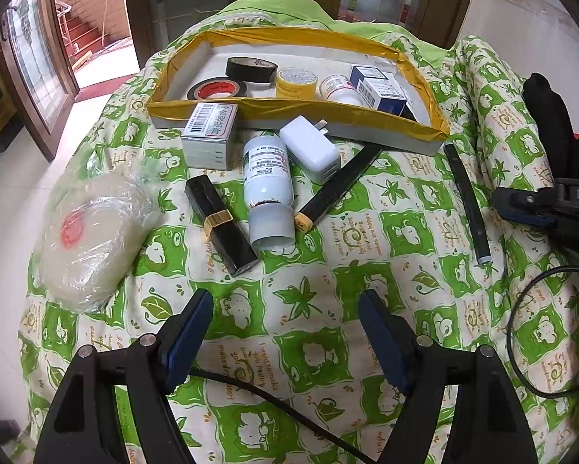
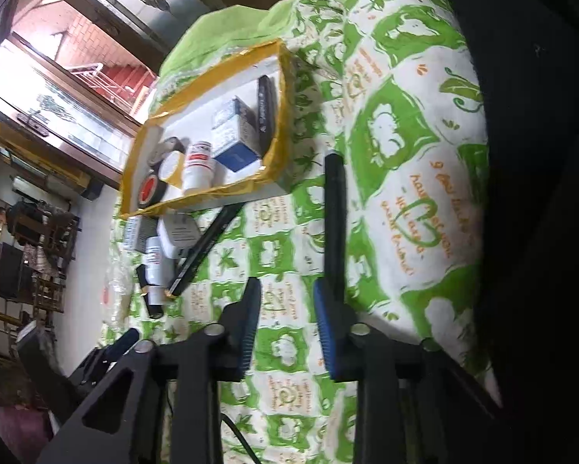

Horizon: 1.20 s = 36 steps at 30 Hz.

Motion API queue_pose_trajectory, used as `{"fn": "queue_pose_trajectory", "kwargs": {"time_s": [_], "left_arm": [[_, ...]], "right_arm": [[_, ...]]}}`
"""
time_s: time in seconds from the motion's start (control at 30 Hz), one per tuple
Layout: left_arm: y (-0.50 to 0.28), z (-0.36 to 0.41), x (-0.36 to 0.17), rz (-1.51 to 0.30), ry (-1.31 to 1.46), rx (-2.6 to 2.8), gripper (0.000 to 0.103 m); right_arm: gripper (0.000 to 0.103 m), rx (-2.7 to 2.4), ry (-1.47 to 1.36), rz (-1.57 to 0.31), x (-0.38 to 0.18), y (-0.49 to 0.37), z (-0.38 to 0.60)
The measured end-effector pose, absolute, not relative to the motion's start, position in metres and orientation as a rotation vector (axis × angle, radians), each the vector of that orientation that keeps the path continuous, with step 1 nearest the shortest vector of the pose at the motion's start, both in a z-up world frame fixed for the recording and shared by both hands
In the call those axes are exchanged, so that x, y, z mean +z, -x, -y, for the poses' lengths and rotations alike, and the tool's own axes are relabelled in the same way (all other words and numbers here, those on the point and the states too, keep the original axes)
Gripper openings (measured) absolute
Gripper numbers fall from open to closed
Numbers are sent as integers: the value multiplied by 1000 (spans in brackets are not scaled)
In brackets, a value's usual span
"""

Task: Organize rigid objects
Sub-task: 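Lower the right gripper onto the long black pen and grasp it, then grasp the white barcode box with the left gripper while the right gripper holds the pen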

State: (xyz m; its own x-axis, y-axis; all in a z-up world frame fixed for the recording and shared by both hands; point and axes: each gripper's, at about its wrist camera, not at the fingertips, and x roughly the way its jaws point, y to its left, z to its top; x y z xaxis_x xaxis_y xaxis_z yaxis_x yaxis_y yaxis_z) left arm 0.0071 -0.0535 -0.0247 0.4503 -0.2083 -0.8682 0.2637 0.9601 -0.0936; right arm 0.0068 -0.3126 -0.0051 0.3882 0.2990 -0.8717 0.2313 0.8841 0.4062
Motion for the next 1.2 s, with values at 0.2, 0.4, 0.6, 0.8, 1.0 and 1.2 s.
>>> {"fn": "queue_pose_trajectory", "kwargs": {"time_s": [0.2, 0.4, 0.6, 0.8, 1.0, 1.2], "left_arm": [[-8, 55, -26, -1068, -63, -292, 81], [-9, 45, -21, -1047, -19, -266, 81], [-14, 7, -9, -1017, 111, -200, 81], [-31, -8, -13, -1048, 146, -140, 77], [-60, -3, -13, -1074, 124, -116, 72], [-87, 7, 3, -1053, 105, -130, 72]], "right_arm": [[21, -105, -345, -1251, -23, -27, 301], [20, -202, -157, -1292, -47, -51, 284], [16, -121, -202, -1270, -41, -46, 284], [14, 78, -354, -1351, -41, -21, 269], [14, 109, -365, -1369, -42, -13, 258], [14, 106, -366, -1369, -44, -14, 252]]}}
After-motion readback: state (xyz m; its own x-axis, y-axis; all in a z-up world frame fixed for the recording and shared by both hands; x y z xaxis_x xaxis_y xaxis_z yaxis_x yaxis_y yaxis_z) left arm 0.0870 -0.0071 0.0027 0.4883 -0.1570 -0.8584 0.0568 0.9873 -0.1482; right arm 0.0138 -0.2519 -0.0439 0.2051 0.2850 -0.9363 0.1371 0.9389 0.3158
